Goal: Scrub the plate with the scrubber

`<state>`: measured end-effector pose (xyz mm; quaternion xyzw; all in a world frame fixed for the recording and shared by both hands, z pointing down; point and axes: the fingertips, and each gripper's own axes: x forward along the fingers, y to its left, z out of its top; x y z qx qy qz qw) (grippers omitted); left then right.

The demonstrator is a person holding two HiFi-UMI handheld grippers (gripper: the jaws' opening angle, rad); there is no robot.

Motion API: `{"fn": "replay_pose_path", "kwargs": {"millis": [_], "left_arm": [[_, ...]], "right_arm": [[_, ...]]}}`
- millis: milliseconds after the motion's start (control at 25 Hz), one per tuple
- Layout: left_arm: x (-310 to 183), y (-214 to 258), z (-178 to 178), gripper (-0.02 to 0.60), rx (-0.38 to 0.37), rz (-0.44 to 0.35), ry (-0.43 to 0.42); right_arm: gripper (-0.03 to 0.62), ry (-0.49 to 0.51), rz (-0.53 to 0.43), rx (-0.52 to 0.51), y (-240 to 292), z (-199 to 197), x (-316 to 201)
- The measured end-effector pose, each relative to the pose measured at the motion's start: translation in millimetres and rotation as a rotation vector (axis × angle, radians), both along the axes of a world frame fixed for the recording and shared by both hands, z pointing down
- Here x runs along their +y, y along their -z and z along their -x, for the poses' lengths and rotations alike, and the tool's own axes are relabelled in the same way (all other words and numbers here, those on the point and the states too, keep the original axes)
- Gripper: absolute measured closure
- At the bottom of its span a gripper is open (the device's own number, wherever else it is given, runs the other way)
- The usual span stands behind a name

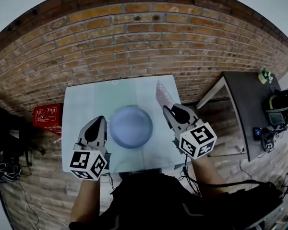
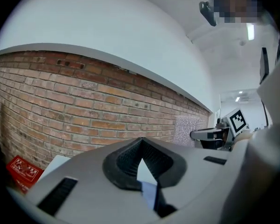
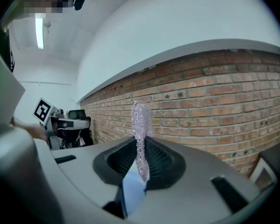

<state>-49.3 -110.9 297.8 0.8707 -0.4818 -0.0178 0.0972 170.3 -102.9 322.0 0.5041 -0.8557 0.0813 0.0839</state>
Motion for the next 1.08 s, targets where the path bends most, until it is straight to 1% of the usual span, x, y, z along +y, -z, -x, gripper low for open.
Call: {"fn": "replay_pose_path", "kwargs": {"millis": [160, 240, 400, 560, 880, 1080], "left_arm": [[1.1, 10.9, 3.3, 0.574, -0.014, -0.043, 0.025], [1.9, 12.8, 6.7, 0.574, -0.015, -0.051, 0.035], [2.9, 12.5, 12.4, 0.574, -0.006, -0.046, 0.048], [4.8, 7.6, 10.9, 0.574, 0.004, -0.03, 0.036], [9.7, 7.3, 17.1, 0.574, 0.014, -0.033, 0.061], [10.8, 7.9, 19.0, 0.574, 0.009, -0.031, 0.072]], "right_arm": [[0.53, -0.031, -0.014, 0.013, 5.8, -4.8, 1.0], [0.53, -0.038, -0.025, 0.015, 6.5, -5.4, 1.4], [0.53, -0.048, -0.046, 0.009, 8.0, -5.6, 1.0], [0.53, -0.071, -0.07, -0.007, 12.2, -7.1, 3.1], [0.53, -0.089, -0.079, -0.007, 16.5, -4.2, 3.0], [0.53, -0.099, -0.057, -0.008, 21.6, 0.9, 7.2]]}}
